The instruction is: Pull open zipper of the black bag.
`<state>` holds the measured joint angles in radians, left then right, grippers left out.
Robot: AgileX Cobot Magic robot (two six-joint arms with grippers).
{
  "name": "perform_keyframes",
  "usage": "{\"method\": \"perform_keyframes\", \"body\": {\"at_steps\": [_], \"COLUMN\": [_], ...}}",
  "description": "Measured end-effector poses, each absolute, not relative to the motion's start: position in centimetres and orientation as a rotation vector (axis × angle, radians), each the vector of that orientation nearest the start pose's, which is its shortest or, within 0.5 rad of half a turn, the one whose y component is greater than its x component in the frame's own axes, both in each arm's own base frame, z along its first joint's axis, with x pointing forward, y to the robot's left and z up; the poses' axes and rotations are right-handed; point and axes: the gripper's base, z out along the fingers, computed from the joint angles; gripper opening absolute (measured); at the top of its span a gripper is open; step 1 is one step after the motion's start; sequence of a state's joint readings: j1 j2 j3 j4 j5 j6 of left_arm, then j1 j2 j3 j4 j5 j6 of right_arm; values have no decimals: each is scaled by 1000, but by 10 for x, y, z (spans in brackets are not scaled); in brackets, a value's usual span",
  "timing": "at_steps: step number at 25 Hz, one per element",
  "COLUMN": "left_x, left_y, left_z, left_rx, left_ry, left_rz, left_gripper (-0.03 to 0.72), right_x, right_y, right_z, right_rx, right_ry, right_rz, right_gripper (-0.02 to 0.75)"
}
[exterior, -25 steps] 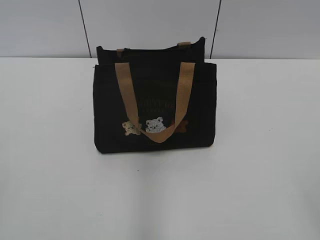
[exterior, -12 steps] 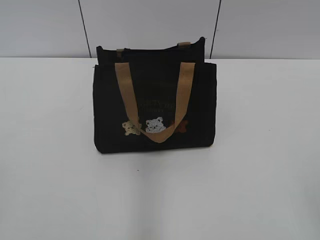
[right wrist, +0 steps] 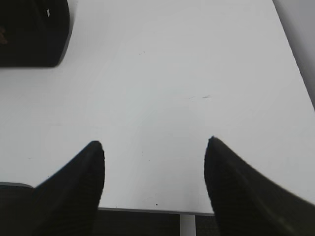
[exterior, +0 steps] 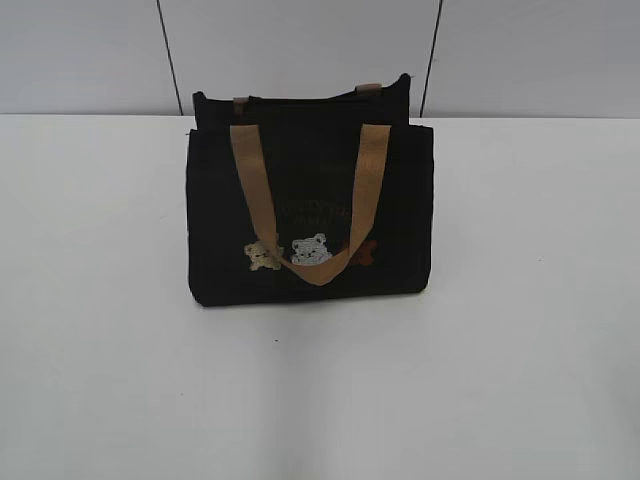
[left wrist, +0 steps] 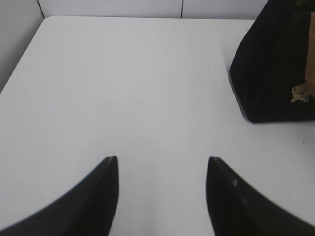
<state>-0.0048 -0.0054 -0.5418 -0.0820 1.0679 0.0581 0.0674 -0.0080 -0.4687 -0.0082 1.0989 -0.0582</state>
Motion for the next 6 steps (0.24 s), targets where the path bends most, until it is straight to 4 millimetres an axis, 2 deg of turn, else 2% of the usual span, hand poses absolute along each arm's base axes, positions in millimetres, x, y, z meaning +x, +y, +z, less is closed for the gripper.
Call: {"method": "perform_keyframes", "body": {"at_steps": [6], "left_x": [-11], "left_y": [-7], "left_z": [288], "left_rx": [66], "left_ry": [2001], "left_rz": [-61], "left_gripper": [426], "right_x": [-4], "right_y": [-1], "right_z": [266], "right_rx": [-132], "right_ry": [2102], "right_rz": [-4], "right_gripper": [483]}}
